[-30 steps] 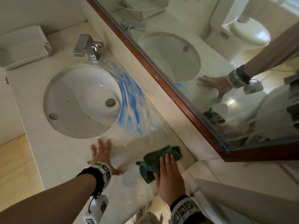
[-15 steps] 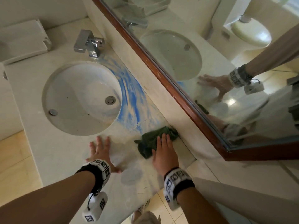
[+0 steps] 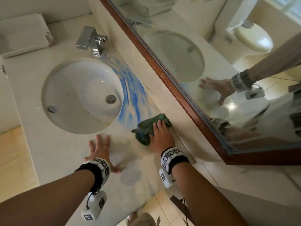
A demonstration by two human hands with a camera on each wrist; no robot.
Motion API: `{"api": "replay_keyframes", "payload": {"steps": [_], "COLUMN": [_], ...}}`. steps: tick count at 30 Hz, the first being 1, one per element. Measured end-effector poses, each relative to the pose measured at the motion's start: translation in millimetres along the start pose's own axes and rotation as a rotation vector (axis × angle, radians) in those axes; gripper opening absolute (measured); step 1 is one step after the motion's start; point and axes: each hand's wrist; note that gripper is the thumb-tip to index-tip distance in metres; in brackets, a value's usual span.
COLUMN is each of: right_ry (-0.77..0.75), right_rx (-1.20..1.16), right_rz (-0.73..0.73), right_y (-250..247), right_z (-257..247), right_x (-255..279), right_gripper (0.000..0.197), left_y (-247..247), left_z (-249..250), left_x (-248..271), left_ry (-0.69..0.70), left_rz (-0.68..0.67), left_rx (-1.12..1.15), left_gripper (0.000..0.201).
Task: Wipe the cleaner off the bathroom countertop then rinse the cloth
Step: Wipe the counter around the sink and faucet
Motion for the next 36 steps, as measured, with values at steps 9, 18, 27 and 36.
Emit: {"api": "replay_keyframes", "payload": {"steps": [9, 18, 27, 36], "right_ry": [-0.032, -0.102, -0.192, -0.363], "right_rx": [-0.002, 0.149, 0.013, 0.091], "right_rz": [-0.075, 0.021, -0.005, -0.005], "right_y": [47, 12, 44, 15], "right_z": [-9, -40, -13, -56], "right_x": [109, -4, 84, -23], "right_gripper": [0.058, 0.062, 0.057, 0.057], "left_y": [-2, 0, 1, -13], "left_z": [-1, -3, -5, -26], "left_x": [3, -1, 0, 3], "left_ry": [0.007, 0.000, 0.015, -0.098], "left_rz": [0.003, 0.006, 0.043, 0.052], "left_rx": [-0.001, 0.007, -0.006, -0.014], "left_gripper": [0.154, 0.154, 0.157, 0.148]}}
Point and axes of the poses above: each hand's wrist, its own x-axis away from the middle knuckle, its own y-axis out of the palm, z = x × y
